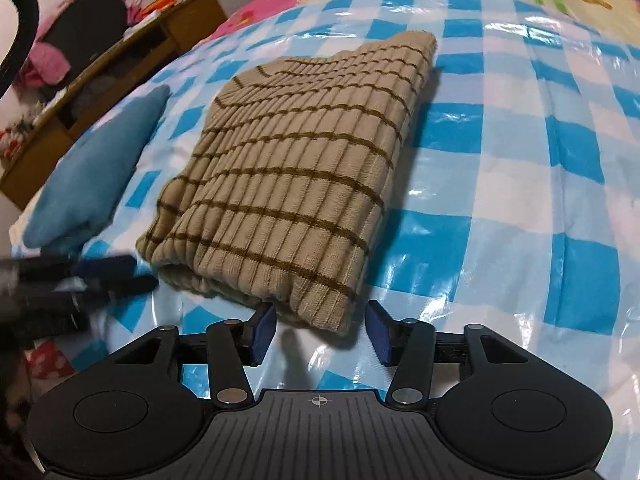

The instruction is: Fold small clothes

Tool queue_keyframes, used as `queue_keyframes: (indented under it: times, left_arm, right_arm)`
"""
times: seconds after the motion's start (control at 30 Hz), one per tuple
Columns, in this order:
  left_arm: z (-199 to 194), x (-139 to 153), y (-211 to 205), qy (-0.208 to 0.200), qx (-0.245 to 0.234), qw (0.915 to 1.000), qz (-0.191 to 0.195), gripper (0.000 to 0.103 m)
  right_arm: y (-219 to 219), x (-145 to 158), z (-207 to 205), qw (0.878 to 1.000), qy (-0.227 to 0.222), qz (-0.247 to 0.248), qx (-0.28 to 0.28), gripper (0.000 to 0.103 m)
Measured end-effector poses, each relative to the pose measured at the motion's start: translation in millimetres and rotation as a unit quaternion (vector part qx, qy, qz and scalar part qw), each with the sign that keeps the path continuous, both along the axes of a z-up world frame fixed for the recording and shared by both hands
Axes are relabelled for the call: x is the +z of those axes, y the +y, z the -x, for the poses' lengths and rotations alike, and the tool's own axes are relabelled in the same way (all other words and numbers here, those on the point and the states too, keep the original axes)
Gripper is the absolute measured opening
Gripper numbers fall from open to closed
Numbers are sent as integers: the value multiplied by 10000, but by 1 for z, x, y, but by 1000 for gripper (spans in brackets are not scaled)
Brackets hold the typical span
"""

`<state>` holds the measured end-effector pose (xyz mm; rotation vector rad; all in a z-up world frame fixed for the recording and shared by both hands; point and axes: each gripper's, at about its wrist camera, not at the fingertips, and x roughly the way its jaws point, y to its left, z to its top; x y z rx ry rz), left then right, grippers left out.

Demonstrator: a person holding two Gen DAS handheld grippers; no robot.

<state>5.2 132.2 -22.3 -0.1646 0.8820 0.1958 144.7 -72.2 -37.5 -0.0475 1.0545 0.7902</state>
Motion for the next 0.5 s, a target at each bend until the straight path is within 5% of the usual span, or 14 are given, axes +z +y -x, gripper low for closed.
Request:
queue_keyframes:
  times: [0.13,0.23,0.5]
  left_arm:
    - [-20,-12,-5,261,174,9989,-350,48]
    - [-23,-17,2,305,394,9984,-261,48]
    - [-11,-11,12,486,655,9967,-37,48]
  right_arm:
    - [2,-3,-3,9999,-47,-13,-133,27]
    - [-2,-4,-7,9997,-40,38,-232,16]
    - [-11,0,-17,9990,-154,194,-375,14]
